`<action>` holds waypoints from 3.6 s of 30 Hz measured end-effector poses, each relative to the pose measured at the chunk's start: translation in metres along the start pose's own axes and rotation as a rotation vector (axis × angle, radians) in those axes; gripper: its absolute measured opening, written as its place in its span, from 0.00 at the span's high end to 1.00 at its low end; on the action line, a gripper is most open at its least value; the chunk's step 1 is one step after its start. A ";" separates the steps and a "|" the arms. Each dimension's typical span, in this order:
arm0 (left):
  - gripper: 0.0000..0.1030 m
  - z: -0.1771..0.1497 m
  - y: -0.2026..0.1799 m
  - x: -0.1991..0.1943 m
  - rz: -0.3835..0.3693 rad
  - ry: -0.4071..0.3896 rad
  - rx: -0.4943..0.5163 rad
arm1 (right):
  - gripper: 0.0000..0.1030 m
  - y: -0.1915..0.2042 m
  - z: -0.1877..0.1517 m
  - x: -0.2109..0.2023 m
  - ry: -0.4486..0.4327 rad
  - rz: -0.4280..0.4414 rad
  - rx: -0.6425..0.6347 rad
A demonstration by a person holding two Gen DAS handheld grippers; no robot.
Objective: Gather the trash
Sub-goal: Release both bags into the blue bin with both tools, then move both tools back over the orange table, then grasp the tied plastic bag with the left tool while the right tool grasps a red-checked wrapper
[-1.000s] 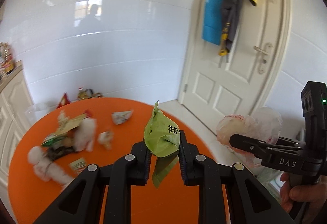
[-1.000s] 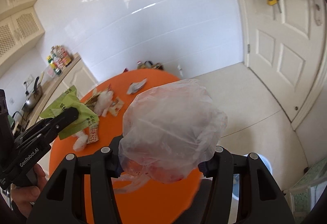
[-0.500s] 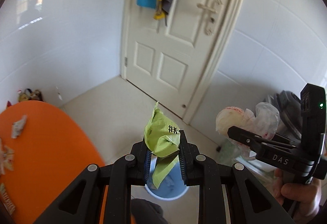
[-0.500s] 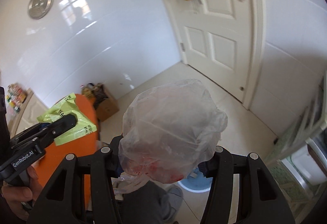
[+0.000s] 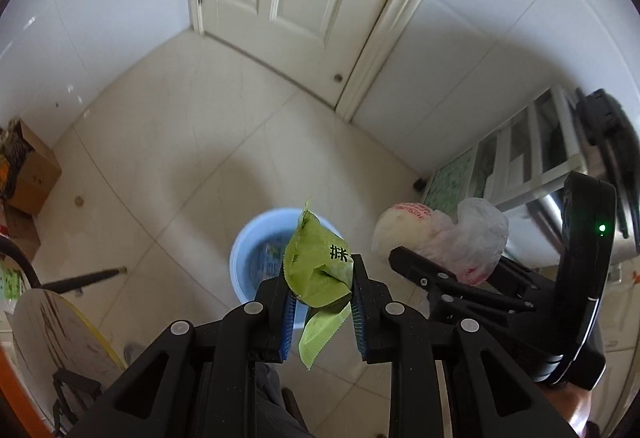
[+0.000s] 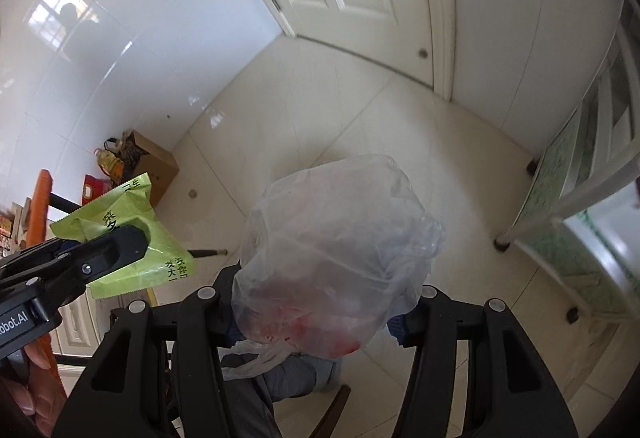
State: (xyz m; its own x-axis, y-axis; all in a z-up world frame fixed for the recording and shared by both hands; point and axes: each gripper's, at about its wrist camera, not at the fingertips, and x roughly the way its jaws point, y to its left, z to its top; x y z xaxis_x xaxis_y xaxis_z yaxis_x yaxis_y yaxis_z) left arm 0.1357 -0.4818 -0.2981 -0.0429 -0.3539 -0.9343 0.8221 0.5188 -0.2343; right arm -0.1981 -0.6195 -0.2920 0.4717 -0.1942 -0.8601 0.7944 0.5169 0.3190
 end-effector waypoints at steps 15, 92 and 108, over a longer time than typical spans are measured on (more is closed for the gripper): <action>0.17 0.060 0.018 0.014 0.143 0.020 -0.065 | 0.00 -0.008 0.013 0.042 0.033 0.005 0.073; 0.01 -0.511 0.065 -0.429 0.561 -0.754 -0.699 | 0.00 0.450 -0.153 -0.180 -0.338 0.385 -0.822; 0.01 -0.424 0.165 -0.361 0.446 -0.577 -0.847 | 0.00 0.479 -0.158 -0.084 -0.153 0.288 -0.857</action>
State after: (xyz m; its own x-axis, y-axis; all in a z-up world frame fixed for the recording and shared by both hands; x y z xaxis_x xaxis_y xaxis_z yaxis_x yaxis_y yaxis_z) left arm 0.0460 0.0615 -0.1136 0.6103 -0.1979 -0.7670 0.0363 0.9743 -0.2225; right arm 0.0822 -0.2245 -0.1297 0.7017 -0.0383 -0.7114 0.1112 0.9922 0.0563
